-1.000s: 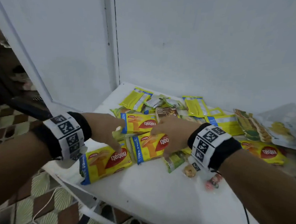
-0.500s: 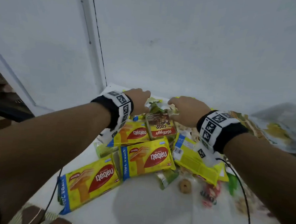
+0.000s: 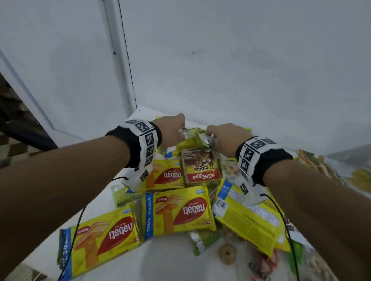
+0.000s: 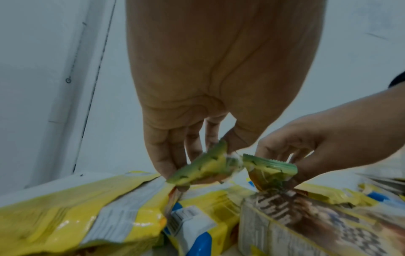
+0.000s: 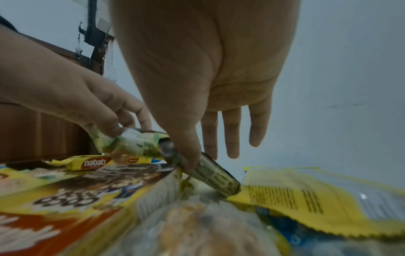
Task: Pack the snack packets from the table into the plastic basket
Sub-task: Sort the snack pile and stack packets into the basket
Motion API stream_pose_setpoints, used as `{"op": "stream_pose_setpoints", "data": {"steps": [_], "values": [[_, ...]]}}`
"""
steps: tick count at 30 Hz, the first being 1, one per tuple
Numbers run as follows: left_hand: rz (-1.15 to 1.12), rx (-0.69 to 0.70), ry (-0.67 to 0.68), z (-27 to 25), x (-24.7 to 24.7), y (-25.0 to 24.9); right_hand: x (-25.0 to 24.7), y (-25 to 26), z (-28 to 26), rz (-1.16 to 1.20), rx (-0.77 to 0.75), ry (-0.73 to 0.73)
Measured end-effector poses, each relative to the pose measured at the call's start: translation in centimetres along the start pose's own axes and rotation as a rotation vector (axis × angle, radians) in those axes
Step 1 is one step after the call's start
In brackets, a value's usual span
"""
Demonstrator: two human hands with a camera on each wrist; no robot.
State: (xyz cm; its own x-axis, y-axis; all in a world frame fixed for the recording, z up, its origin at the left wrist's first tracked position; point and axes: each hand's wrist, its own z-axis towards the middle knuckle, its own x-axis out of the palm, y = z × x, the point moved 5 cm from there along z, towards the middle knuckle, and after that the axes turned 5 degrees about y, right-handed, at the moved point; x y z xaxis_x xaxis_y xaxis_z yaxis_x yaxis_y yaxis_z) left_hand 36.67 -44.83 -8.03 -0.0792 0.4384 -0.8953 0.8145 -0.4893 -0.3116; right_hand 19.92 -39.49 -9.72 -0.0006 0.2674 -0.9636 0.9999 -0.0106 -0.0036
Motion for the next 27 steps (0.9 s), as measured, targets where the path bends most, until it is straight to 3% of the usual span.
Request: {"op": "stream_pose_setpoints", "data": {"steps": [6, 11, 15, 21, 24, 27], "values": [[-0.423, -0.008, -0.218, -1.2, -3.2, 0.8, -3.1, -1.1, -2.6, 0.427, 0.03, -0.158], [-0.754, 0.021, -0.158, -2.6, -3.8, -0.7, -3.9, -2.7, -4.9, 0.959, 0.191, -0.24], [-0.689, 0.129, -0.133, -3.4, -3.4, -2.3, -3.5, -3.4, -7.9, 1.363, 0.223, -0.27], [-0.731, 0.324, -0.147, -3.9, -2.6, -7.0, -2.7, -5.8, -13.6, 1.46, 0.341, -0.453], [-0.684, 0.426, -0.092, -4.1, -1.5, -10.9, -2.3, -7.5, -17.9, 1.57, 0.391, -0.551], [-0.653, 0.51, -0.025, -4.5, -0.1, -15.7, -1.4, -9.3, -22.8, 1.784, 0.451, -0.516]]}}
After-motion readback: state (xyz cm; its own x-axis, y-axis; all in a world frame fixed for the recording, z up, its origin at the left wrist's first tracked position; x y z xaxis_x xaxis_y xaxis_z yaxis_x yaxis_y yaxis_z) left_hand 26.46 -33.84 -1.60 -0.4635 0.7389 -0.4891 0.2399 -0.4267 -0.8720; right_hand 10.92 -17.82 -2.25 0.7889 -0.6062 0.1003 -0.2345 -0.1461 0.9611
